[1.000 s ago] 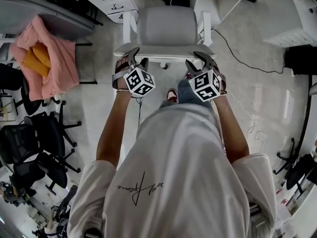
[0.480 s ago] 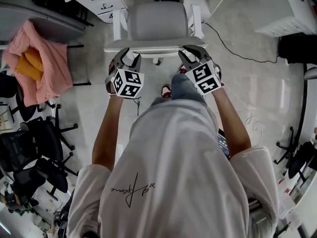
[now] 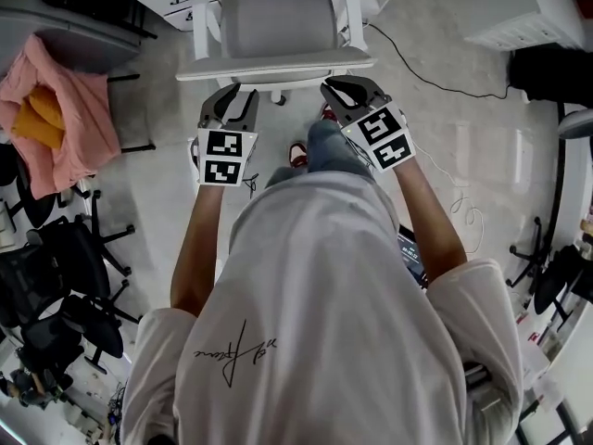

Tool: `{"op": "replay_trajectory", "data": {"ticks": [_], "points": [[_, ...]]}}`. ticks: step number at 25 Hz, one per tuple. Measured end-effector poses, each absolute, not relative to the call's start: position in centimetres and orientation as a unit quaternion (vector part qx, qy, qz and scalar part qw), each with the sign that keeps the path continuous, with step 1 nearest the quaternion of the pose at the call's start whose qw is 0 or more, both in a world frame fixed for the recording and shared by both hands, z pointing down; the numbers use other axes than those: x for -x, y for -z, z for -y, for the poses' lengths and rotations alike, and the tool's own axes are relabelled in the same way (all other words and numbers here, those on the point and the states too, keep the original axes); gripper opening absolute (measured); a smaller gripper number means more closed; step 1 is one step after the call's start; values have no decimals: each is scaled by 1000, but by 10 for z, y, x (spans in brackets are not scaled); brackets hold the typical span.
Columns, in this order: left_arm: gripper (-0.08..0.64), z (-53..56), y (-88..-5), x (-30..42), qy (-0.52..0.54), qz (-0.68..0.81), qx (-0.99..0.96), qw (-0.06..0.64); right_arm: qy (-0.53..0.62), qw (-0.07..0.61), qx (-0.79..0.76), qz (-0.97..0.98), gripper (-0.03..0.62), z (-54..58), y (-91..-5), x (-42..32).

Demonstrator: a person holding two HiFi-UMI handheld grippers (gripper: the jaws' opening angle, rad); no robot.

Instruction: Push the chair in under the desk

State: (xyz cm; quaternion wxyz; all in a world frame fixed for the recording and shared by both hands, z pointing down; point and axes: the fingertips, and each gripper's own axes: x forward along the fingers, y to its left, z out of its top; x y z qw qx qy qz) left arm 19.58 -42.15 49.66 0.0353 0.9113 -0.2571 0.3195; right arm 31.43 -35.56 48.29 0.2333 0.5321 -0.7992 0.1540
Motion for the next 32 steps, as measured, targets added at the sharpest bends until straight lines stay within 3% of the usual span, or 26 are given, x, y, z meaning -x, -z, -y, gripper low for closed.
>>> {"op": "replay_trajectory", "data": {"ticks": [7,18,28,32], "points": [[9,402,-497,-189,-283,245,-923,87,-182,206,-519,809,28,336,-474,-300],[5,350,-492,-199,-260,182,-939,130,-236,178,-503,813,26,301,-491,-276],[5,368,-486,-169,-200,265,-921,202,-237,153,-534,797,26,310,-479,-276],[5,384,-470,-169,-187,305,-913,197,-235,140,-556,785,26,316,-464,-277]]}}
